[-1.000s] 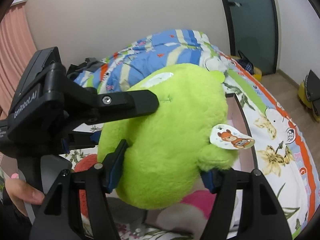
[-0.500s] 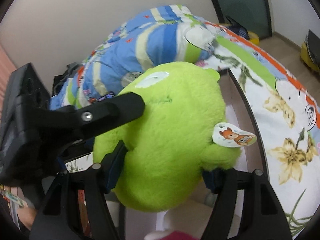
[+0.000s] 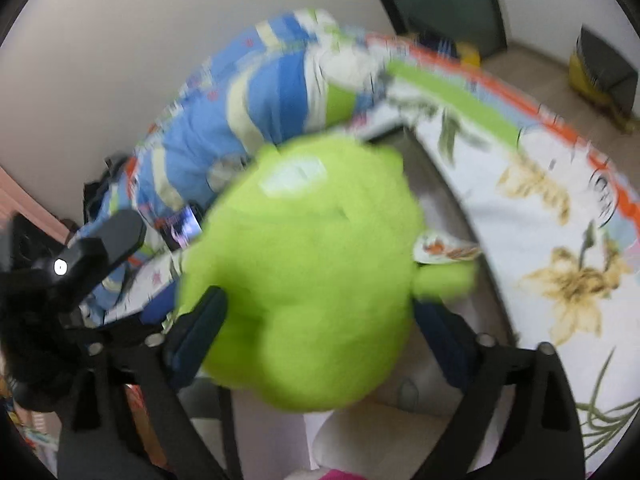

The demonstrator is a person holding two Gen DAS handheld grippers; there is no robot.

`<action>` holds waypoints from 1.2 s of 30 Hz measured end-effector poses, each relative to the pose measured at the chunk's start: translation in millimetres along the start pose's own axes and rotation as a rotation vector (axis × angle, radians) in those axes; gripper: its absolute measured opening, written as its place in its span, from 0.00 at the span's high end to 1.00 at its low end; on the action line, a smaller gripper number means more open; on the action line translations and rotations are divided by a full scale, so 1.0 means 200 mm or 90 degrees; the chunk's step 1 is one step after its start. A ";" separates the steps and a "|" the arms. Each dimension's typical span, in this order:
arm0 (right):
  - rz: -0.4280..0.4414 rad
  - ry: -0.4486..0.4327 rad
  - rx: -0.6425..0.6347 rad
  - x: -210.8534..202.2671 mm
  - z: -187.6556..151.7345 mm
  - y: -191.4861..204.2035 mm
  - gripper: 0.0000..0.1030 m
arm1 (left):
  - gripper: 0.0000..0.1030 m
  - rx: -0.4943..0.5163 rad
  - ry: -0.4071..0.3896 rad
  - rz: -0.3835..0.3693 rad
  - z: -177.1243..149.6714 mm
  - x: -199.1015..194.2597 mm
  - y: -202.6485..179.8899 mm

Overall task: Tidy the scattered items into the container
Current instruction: 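Carry the lime-green plush with the left tool into the box and release, then move the left tool to the gray-and-white panda plush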

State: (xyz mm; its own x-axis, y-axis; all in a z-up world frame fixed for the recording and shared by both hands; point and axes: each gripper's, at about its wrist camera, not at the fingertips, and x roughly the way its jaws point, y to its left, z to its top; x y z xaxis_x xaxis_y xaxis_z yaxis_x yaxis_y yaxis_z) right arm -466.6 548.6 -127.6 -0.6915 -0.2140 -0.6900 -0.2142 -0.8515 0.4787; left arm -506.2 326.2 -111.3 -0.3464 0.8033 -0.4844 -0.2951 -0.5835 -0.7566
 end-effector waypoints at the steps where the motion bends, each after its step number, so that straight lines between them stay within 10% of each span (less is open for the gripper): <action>1: -0.004 -0.019 -0.005 -0.05 0.00 0.02 0.04 | 0.01 -0.014 -0.001 -0.008 0.00 -0.04 0.01; 15: 0.074 -0.075 -0.044 -0.57 -0.38 0.48 0.00 | 0.01 -0.057 -0.063 -0.014 -0.28 -0.90 0.31; 25: 0.098 0.011 -0.053 -0.62 -0.81 0.69 0.00 | 0.01 -0.101 -0.089 0.107 -0.59 -1.55 0.70; 36: 0.129 0.059 -0.072 -0.64 -1.29 0.90 0.00 | 0.01 -0.071 -0.054 0.150 -0.98 -1.76 0.75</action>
State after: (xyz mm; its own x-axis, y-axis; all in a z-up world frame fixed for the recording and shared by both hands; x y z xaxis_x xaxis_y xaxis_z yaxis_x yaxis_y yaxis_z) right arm -238.8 300.2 -93.1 -0.6448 -0.4241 -0.6360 0.0045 -0.8341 0.5516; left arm -254.6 -20.8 -141.2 -0.4683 0.6319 -0.6176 -0.0992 -0.7321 -0.6739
